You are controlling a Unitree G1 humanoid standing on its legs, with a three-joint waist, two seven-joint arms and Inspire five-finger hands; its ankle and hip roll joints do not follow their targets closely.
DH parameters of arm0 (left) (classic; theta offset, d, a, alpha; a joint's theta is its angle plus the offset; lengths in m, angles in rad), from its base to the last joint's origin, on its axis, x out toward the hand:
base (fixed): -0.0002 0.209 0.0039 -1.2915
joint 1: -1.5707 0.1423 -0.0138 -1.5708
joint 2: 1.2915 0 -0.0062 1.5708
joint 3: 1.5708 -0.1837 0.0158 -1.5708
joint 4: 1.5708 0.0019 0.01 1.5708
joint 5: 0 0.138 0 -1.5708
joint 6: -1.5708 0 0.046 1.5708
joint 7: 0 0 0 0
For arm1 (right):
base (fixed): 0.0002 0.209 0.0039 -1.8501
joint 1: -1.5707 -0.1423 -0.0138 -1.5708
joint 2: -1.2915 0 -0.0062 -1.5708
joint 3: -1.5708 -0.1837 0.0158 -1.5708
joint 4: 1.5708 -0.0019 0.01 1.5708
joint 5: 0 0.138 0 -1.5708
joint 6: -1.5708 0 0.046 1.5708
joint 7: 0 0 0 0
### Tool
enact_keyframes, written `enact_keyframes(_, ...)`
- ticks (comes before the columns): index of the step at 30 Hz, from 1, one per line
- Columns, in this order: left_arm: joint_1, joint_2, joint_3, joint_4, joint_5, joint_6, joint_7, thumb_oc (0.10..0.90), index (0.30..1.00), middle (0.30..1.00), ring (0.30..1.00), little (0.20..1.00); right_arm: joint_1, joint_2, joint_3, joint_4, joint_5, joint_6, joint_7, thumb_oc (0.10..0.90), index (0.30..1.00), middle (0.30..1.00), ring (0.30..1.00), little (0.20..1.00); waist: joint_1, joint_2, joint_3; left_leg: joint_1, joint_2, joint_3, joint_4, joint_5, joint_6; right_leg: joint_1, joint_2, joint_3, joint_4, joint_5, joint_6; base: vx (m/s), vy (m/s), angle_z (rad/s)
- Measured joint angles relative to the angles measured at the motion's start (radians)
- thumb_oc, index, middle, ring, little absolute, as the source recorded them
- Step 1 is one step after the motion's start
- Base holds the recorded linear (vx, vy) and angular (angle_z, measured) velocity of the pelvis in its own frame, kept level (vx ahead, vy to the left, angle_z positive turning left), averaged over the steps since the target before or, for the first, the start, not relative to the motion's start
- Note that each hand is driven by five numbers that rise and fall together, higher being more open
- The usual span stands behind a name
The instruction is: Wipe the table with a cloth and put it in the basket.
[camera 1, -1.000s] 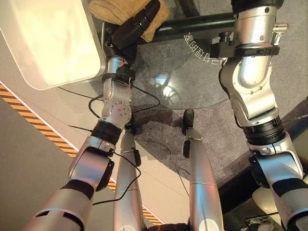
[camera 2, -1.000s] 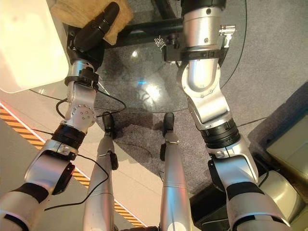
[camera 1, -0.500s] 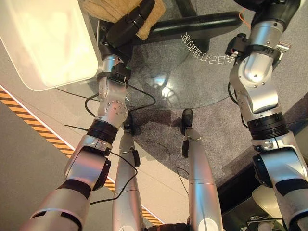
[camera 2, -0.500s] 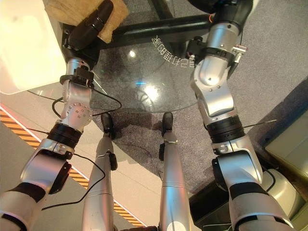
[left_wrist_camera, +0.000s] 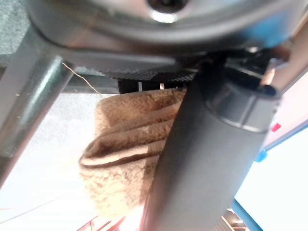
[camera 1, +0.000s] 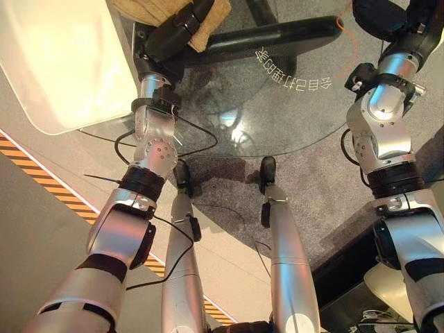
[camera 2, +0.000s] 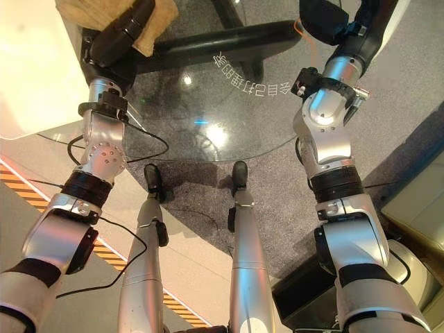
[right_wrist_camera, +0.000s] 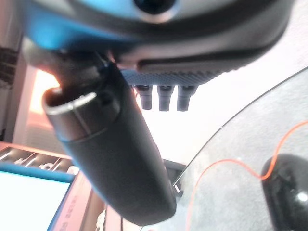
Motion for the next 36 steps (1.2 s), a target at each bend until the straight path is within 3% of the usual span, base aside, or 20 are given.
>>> enact_keyframes(19,-0.036,0.053,-0.020,0.059,-0.115,-0.060,-0.131,0.100,0.300,0.300,0.300,0.200,-0.002,-0.020,0.000,0.383,0.258,-0.055,0.043,0.800,0.900,0.900,0.900,0.900,0.013,0.000,0.000,0.006,0.003,0.006,-0.014,0.000,0.000,0.009,0.002,0.002,-0.028,0.014,0.003,0.00,0.000,0.00)
enact_keyframes(22,-0.043,0.057,-0.023,0.059,-0.117,-0.069,-0.137,0.100,0.300,0.300,0.300,0.200,-0.003,-0.043,0.000,0.435,0.266,-0.067,0.051,0.800,0.900,0.900,0.900,0.900,0.028,0.000,0.000,0.007,0.004,0.006,-0.013,0.000,0.000,0.009,0.003,0.002,-0.027,0.014,0.003,0.00,0.000,0.00)
enact_keyframes(36,-0.070,0.095,-0.039,0.098,-0.181,-0.092,-0.216,0.100,0.300,0.300,0.300,0.200,-0.036,-0.075,-0.038,0.596,0.304,-0.073,0.071,0.800,0.900,0.900,0.900,0.900,0.031,0.000,0.000,0.007,0.004,0.004,-0.014,0.002,-0.001,0.011,0.004,0.001,-0.028,0.015,0.002,0.00,-0.001,0.00)
